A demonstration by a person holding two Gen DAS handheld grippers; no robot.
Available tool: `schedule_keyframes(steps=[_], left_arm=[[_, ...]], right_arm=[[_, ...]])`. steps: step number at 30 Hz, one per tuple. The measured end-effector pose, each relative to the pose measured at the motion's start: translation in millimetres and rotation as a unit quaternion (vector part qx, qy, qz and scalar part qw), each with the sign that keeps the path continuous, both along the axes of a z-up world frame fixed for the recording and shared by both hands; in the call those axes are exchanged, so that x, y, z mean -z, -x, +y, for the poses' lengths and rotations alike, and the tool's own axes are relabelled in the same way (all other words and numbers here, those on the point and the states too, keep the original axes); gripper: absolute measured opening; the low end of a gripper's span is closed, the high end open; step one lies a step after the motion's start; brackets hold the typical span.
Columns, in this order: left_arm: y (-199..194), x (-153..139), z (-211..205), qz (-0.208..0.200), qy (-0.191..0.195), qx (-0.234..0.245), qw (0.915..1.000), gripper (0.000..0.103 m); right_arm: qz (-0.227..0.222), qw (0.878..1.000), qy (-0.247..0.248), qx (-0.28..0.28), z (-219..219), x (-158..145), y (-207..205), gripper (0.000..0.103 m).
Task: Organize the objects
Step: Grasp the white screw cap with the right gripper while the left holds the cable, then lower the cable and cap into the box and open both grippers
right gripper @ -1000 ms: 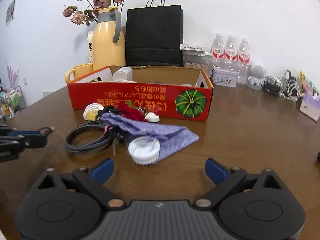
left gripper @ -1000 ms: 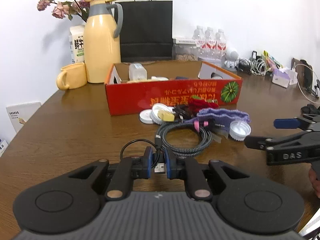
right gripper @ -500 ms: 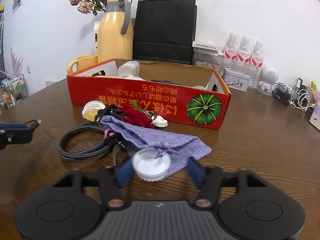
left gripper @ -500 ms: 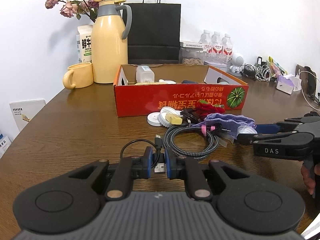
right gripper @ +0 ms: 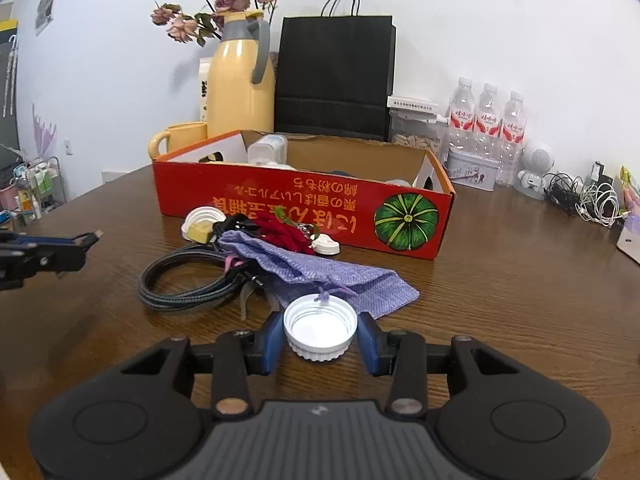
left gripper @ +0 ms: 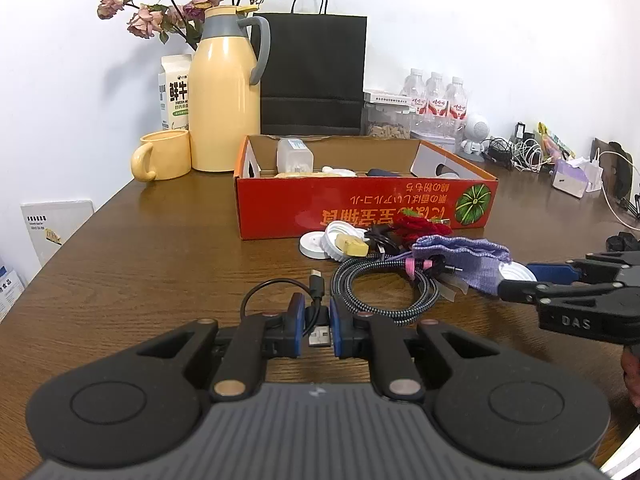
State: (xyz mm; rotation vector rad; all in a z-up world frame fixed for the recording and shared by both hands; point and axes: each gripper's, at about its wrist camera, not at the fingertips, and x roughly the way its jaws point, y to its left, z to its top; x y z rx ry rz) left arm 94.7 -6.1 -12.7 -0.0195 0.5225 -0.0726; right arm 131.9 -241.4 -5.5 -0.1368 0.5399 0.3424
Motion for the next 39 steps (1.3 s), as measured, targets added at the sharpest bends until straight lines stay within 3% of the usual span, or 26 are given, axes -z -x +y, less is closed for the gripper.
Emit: schedule_keyframes(steps=[9, 17, 23, 29, 39], left_arm=[[-2.7, -15.2, -2.4, -0.024, -0.001, 0.003, 0.9997, 0.014], [-27.6, -42.5, -8.5, -0.064, 0.002, 0.004, 0.9980, 0.014], [-62.3, -61.6, -14.5, -0.090, 0.005, -0.004, 0.9959, 0.014], [-106.3, -66.2, -14.2, -0.092, 0.012, -0.021, 0.9954, 0.014], [-180.0, -53.3, -14.9, -0.080, 0.015, -0.048, 0.9955, 0.014]], right_arm=[[-0.034, 0.999, -0.012, -0.010, -5.0, -20.3, 20.6, 0.039], [-0.074, 0.997, -0.016, -0.021, 3.9, -47.7, 7.3, 0.039], [-0.096, 0.995, -0.022, -0.018, 14.7, -66.2, -25.4, 0.039], [-0.098, 0.995, -0.030, 0.001, 20.6, -74.1, -76.3, 0.039], [-0.070, 0.997, -0.026, 0.035, 30.9, -55.9, -154.6, 0.039]])
